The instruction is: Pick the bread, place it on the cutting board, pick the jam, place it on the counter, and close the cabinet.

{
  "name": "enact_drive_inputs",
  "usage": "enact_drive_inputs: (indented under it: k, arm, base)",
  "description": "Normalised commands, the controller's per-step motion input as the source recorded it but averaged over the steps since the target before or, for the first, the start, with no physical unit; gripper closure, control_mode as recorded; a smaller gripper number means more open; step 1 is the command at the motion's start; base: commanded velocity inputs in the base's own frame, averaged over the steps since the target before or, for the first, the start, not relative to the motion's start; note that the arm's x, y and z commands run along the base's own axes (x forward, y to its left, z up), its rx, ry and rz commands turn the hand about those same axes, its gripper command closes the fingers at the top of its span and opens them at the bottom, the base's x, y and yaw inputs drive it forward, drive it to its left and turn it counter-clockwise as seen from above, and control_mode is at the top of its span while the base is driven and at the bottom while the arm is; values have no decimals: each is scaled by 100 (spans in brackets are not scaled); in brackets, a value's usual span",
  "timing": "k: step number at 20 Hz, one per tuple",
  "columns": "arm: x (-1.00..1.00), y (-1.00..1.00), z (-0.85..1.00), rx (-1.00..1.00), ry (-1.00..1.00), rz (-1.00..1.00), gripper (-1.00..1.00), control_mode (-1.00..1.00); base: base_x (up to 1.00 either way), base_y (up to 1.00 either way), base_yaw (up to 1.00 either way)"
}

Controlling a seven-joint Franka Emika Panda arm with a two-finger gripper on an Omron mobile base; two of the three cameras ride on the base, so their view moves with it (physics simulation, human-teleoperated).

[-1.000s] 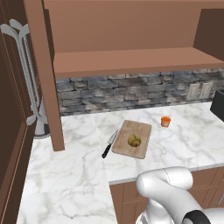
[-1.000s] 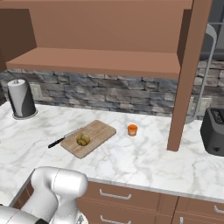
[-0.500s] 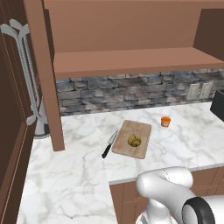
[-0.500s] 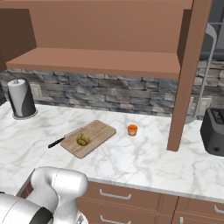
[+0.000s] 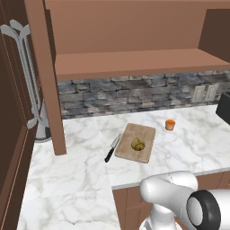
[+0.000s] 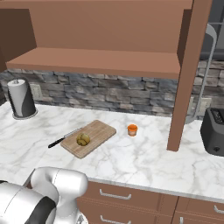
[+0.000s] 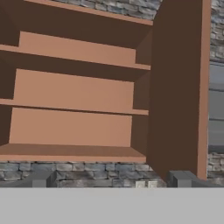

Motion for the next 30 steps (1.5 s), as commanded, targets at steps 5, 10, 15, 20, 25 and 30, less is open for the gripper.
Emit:
enact_drive_inputs:
  k: [5, 10, 15, 20, 25, 30]
  arm:
    - [0, -4, 0, 0, -1, 0, -100, -100]
    - [0, -2, 0, 0, -3, 0, -100, -100]
    - [0, -8, 0, 0, -4, -1, -100, -100]
    - [0, -12, 0, 0, -5, -3, -100, -100]
    - [2, -10, 0, 0, -5, -3, -100, -100]
    - [10, -7, 0, 0, -3, -1, -100, -100]
  base:
    - [0, 0, 0]
    - [0, 0, 0]
    - [0, 0, 0]
    - [0, 0, 0]
    - [0, 0, 0]
    - [0, 0, 0]
